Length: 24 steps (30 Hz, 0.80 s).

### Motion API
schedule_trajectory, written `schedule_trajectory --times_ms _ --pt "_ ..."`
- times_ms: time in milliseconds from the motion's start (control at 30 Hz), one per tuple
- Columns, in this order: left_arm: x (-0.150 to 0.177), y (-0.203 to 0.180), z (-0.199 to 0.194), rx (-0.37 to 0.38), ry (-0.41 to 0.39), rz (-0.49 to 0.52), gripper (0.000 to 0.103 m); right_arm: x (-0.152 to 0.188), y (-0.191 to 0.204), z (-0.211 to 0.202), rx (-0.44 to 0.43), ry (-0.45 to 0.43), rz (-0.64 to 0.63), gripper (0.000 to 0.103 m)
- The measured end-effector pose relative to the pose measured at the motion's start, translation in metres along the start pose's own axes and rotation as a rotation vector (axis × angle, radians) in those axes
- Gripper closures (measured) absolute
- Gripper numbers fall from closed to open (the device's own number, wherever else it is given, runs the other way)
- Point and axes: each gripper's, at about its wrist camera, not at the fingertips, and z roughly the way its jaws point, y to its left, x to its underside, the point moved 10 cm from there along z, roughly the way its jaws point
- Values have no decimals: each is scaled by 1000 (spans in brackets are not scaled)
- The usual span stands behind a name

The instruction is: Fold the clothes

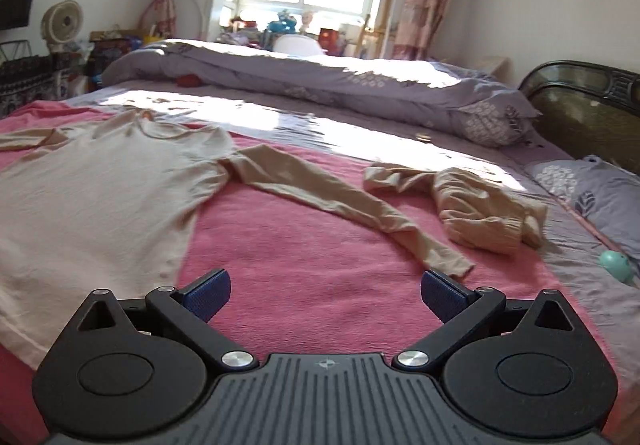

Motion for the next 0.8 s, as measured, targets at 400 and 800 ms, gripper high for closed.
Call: schedule_trajectory --times_ms 400,800 --pt "0 -46 25 -4 74 83 1 15 -43 147 277 228 -293 83" --pt "6 -39 30 39 92 0 0 -13 -145 142 525 159 -175 84"
